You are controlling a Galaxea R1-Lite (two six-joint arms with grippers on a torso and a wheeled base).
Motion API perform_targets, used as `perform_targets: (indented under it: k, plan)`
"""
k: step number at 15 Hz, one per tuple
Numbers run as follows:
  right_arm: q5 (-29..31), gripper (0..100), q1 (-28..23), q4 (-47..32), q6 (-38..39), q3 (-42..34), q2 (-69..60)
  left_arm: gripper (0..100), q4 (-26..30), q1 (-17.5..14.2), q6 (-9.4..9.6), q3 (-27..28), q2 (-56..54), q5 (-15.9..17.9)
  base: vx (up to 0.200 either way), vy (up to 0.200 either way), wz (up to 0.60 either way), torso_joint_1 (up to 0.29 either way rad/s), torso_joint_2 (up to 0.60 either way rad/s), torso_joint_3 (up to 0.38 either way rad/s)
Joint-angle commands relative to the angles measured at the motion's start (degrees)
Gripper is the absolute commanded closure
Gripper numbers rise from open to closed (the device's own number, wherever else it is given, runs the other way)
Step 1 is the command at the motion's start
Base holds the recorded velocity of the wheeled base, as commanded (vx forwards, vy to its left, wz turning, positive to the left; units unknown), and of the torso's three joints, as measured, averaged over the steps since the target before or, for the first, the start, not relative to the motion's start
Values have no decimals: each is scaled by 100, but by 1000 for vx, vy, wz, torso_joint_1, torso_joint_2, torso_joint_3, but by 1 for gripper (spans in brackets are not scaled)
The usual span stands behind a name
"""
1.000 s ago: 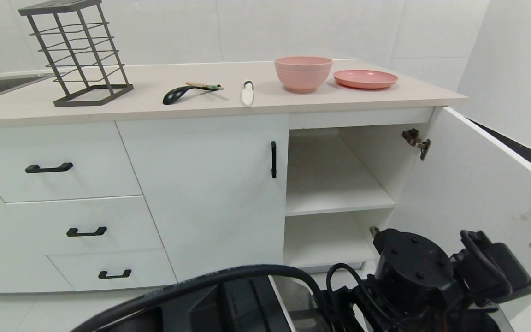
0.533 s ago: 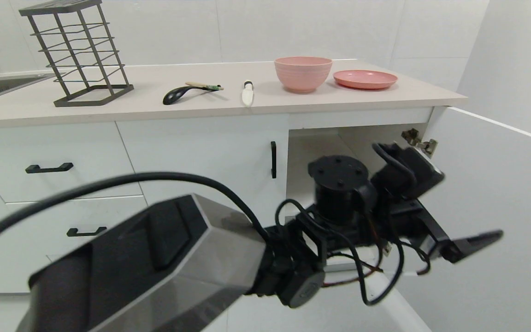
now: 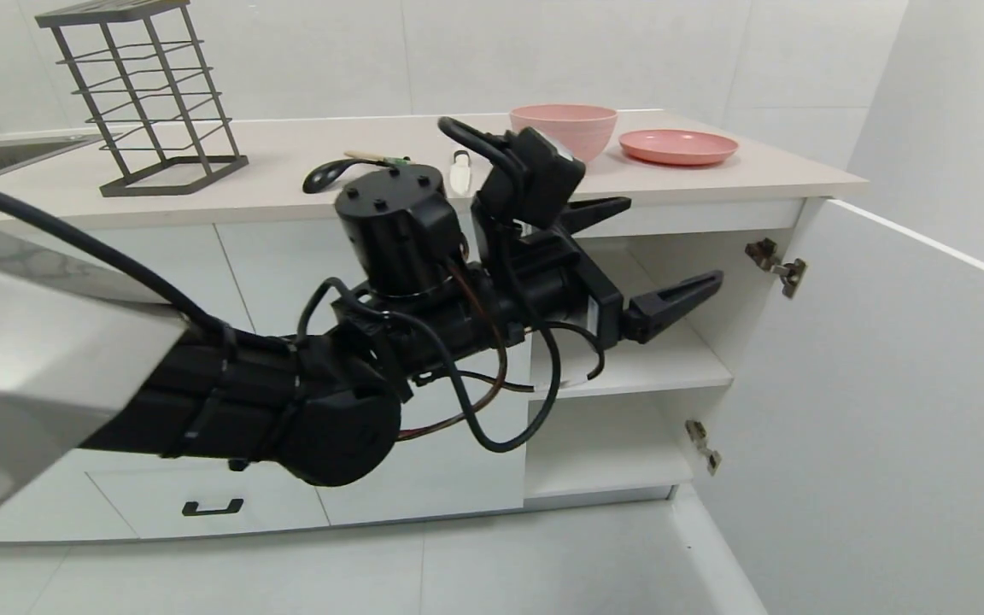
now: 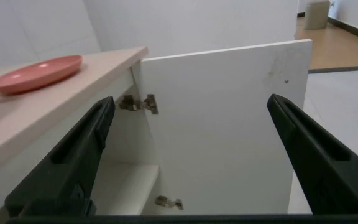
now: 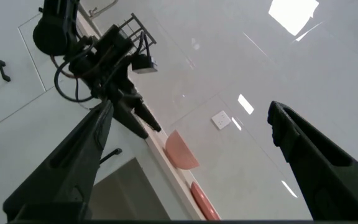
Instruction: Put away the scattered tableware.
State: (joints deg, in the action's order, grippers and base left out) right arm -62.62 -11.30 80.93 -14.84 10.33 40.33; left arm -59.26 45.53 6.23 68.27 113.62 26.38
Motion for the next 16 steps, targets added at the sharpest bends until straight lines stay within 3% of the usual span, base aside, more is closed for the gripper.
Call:
perform_targets:
  k: [1, 5, 6, 9, 12, 16]
  plan:
    - [-4, 0, 49, -7, -2, -4, -157, 0, -7, -229, 19, -384, -621, -1, 0, 0, 0, 0, 0, 0]
    - [-4, 0, 286, -297, -11, -57, -596, 0, 2, -616, 45, -1158, -1307, -10, 0, 0, 0, 0, 0, 0]
    - [31, 0, 453, -517, 16, -57, -737, 0, 2, -844, 63, -1421, -1553, -10, 0, 0, 0, 0, 0, 0]
    - [400, 0, 515, -579, 25, -57, -1009, 0, 2, -1292, 265, -1835, -2080, 7, 0, 0, 0, 0, 0, 0]
    - [418, 0, 664, -675, 7, -329, -1431, 0, 2, -1653, 309, -2274, -2643, 7, 0, 0, 0, 0, 0, 0]
    - [444, 0, 893, -2143, -2, -619, -2635, 0, 2, -2031, 309, -2801, -3390, 7, 0, 0, 0, 0, 0, 0]
